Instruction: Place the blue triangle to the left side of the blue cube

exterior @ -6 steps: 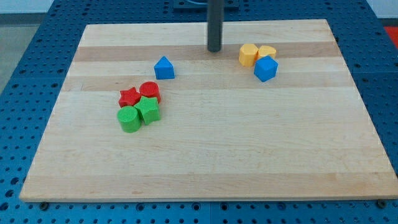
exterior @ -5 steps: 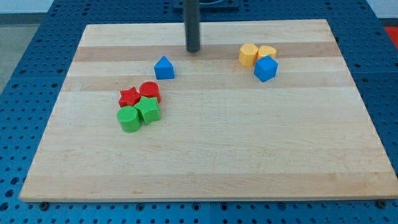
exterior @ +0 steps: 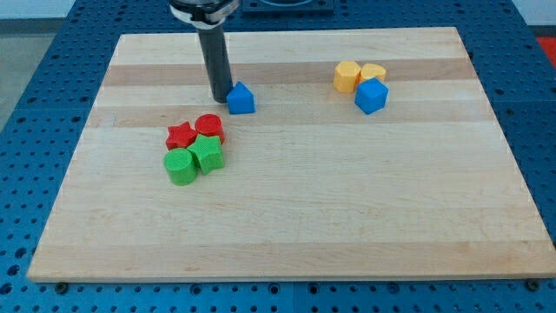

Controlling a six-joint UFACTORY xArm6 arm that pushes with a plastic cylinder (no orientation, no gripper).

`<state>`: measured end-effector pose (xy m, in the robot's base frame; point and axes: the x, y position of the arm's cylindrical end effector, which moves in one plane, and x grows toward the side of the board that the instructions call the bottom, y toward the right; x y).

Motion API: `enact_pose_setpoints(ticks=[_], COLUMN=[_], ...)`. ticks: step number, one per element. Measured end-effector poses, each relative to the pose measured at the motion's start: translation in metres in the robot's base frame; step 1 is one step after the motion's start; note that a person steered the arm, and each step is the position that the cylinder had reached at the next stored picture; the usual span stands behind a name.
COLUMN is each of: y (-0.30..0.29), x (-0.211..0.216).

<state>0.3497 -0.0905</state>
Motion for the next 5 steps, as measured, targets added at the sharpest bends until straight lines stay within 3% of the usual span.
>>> enact_pose_setpoints(ticks=[3, 5], y=[0.053, 0.102], x=[0.059, 0.065])
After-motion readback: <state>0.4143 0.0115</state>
